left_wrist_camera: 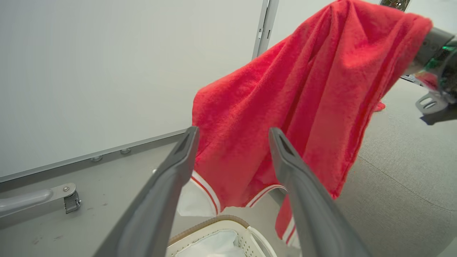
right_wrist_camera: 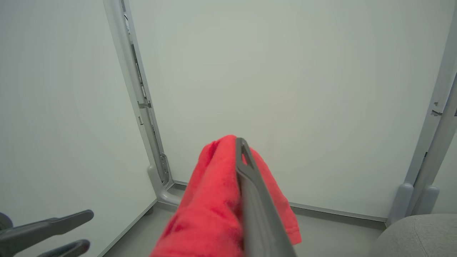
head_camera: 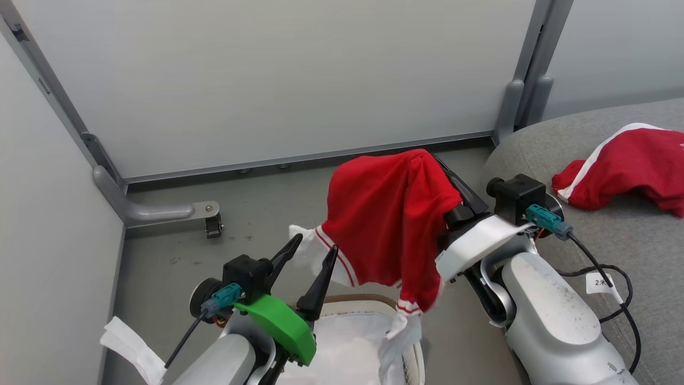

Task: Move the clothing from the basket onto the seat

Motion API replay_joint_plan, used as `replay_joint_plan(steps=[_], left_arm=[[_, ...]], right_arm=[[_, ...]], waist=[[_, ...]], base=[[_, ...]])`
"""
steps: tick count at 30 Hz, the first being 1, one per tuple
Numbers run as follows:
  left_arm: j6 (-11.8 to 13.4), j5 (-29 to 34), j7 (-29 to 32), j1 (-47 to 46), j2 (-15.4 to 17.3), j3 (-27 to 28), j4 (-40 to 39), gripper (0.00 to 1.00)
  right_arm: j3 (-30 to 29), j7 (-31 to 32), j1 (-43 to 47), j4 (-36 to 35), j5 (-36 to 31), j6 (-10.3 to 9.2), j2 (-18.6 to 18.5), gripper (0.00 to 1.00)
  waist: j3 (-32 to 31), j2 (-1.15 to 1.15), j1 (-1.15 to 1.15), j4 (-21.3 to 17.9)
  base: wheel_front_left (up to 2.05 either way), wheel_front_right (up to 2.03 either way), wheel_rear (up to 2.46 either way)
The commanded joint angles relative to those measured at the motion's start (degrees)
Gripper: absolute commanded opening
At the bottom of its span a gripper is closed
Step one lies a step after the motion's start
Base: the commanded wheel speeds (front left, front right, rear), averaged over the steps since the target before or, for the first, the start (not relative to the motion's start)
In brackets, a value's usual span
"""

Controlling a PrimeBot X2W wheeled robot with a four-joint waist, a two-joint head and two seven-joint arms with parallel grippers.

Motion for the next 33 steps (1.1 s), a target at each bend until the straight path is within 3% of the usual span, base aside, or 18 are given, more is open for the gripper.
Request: replay_joint_plan(steps=[1, 11, 26, 33], left_arm=[[-0.14, 0.73, -0.30, 1.31, -0.18, 0.70, -0.48, 1.00], [-0.19, 3.02, -0.26, 4.69, -1.98, 3.78, -3.42, 1.00], [-1.40, 6.86, -0.19, 3.41, -4.07, 4.91, -5.65, 1.00], [-1.77, 9.13, -0.20, 1.51, -3.46, 3.85, -4.51, 1.00]], right_arm=[[-0.37, -0.03, 0.91, 0.01, -0.37, -0.08, -0.16, 0.00], [-3.96, -0.03, -0.31, 0.85, -2.72, -0.08, -0.21, 0.00], [-13.65, -0.03, -0.06, 0.32, -9.60, -0.08, -0.13, 0.00], [-17.35, -0.03, 1.00, -1.50, -10.31, -0.08, -0.08, 0.00]], waist=[[-0.04, 0.00, 0.00, -0.07], [0.55, 0.00, 0.00, -3.12], [6.70, 0.00, 0.00, -20.42], [9.77, 0.00, 0.00, -25.22]], base=[[0.00, 0.00, 0.00], [0.00, 0.00, 0.00], [0.00, 0.00, 0.00], [0.00, 0.00, 0.00]])
